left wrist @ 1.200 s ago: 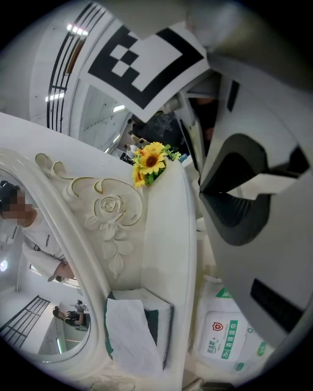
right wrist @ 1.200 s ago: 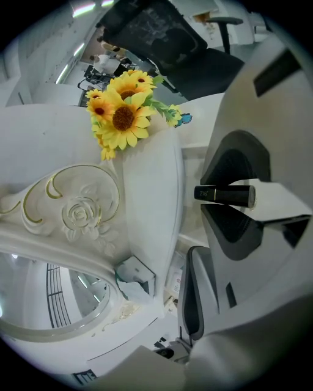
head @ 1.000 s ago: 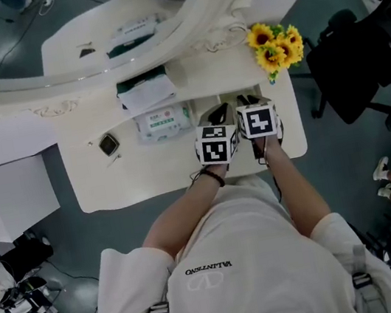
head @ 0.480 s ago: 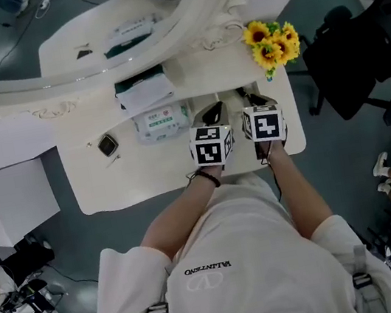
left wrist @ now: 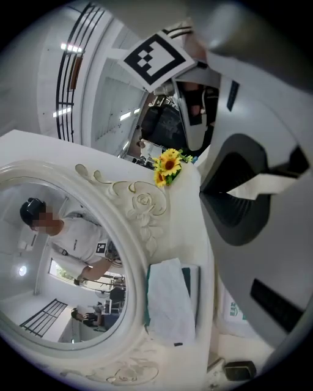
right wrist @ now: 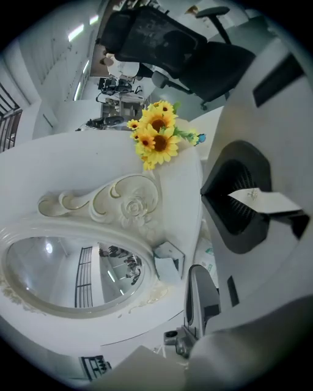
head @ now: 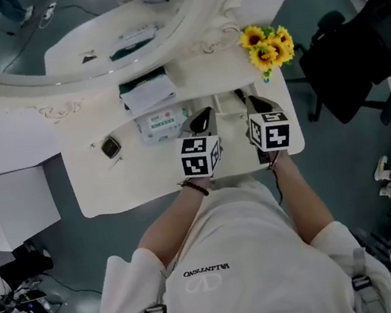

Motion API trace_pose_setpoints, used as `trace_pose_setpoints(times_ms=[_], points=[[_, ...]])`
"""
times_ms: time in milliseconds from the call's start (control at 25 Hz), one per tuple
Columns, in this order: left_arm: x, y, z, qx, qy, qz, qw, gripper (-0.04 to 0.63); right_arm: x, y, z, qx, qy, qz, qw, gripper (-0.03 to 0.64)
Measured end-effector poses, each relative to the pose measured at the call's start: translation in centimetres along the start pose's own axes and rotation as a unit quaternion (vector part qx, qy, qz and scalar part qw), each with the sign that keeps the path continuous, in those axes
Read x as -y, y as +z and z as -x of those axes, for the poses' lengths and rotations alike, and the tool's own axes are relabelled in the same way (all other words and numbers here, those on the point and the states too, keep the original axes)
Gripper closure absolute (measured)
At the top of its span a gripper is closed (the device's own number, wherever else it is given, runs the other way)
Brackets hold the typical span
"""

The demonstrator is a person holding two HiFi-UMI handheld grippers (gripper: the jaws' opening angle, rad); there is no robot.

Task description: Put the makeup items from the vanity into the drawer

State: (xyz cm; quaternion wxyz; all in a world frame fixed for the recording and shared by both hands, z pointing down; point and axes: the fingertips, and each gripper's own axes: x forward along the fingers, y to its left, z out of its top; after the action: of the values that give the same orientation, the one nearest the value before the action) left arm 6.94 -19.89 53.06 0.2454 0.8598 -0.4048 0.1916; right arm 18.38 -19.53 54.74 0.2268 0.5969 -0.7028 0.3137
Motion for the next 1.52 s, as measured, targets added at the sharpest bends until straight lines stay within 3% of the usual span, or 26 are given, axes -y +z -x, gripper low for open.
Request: trace_pose_setpoints(times_ms=[200, 360, 560, 800, 1040, 1280, 1520], points=[[-2.5, 2.5, 4.1, 0.050, 0.040, -0.026, 0.9976, 0.594, -1.0, 2.2, 2.5, 0.069, 0.024, 0.015, 0.997, 0.607], [-3.7, 5.1, 8.1, 0.110, 0.058, -0.064, 0.9901, 0.594, -2.0, 4.5, 5.1, 0.139, 0.062, 0.020, 0.988, 0.607], [-3.8, 7.8, 13.0, 0.182, 0.068, -0.119, 0.9737, 0.594, -2.6, 8.4, 9.3, 0.235, 0.086, 0.036, 0.967, 0.607], [-5.0, 10.2, 18.4, 0.242, 0.098, -0.125, 0.9573, 0.594, -3.3, 12.2, 15.2, 0.344, 0.121, 0.045, 0.930, 0.607], [-6.7, 11.9, 22.5, 0.274, 0.139, -0.124, 0.9437, 0.594, -3.1, 13.3, 18.4, 0.382, 0.127, 0.053, 0.914, 0.608], [-6.7, 12.5, 24.2, 0.300, 0.142, -0.091, 0.9389, 0.594, -3.0, 13.0, 19.6, 0.383, 0.117, 0.076, 0.913, 0.609], [-6.1, 12.1, 24.7, 0.302, 0.143, -0.095, 0.9377, 0.594, -2.5, 12.7, 20.5, 0.382, 0.107, 0.067, 0.916, 0.609]])
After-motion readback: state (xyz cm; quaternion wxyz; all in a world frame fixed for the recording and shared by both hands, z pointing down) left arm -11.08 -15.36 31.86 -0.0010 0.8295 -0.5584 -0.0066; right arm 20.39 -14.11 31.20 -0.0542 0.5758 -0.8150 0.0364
